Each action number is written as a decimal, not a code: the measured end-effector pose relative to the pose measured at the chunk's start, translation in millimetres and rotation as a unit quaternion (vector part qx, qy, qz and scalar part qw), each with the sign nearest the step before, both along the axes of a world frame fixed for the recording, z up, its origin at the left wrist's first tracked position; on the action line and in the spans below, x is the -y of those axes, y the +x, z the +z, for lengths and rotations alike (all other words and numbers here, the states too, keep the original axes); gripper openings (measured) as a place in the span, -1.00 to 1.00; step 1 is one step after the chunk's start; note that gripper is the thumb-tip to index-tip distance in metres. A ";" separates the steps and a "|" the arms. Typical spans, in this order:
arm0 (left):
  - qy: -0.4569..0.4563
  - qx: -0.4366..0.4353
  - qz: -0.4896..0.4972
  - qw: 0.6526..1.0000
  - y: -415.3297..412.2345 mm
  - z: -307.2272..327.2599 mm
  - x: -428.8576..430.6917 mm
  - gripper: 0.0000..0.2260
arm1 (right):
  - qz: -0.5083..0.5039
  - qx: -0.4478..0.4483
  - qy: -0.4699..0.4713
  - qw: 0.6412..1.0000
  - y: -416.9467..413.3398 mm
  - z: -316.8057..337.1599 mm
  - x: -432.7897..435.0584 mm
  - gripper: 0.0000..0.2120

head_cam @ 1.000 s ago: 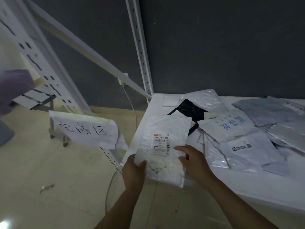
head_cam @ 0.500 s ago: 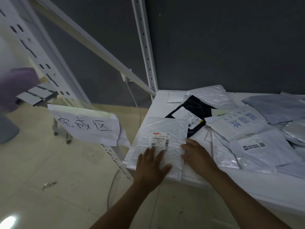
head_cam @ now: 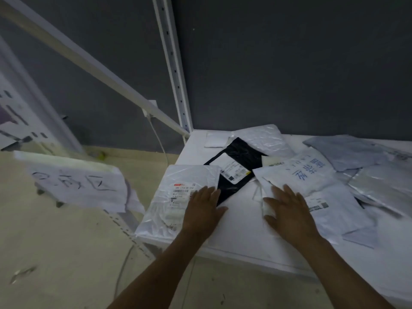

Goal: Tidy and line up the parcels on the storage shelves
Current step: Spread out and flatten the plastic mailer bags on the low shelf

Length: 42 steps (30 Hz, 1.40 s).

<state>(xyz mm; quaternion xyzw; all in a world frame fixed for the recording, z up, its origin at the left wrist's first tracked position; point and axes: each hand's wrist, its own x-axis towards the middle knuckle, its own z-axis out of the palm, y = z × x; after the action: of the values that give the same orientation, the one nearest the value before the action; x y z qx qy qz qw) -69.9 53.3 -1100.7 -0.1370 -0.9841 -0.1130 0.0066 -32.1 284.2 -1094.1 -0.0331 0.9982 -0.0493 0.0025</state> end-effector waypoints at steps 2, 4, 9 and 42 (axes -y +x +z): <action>-0.021 0.007 0.005 1.000 -17.1 -2.8 -17.0 -0.46 | 0.003 0.008 0.011 1.000 4.3 1.3 -7.3 -0.51; -0.061 -0.001 0.026 0.998 -30.6 -3.9 -27.9 -0.51 | 0.004 -0.001 0.021 1.000 4.1 -0.8 -14.6 -0.42; -0.122 -0.060 -0.021 0.990 -38.7 -5.2 -45.2 -0.76 | -0.006 0.017 0.049 0.999 10.0 -12.9 -30.6 -0.26; 0.282 0.076 0.038 0.956 -5.0 -14.8 8.6 -0.56 | -0.222 -0.156 -0.571 0.775 -10.5 37.0 28.1 -0.82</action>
<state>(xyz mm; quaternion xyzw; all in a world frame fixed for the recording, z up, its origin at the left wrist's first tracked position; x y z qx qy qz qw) -74.9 44.7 -1115.5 -0.0829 -0.9145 -0.3953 -0.0253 -42.6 256.1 -1057.1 0.1870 0.7530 -0.6037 -0.1835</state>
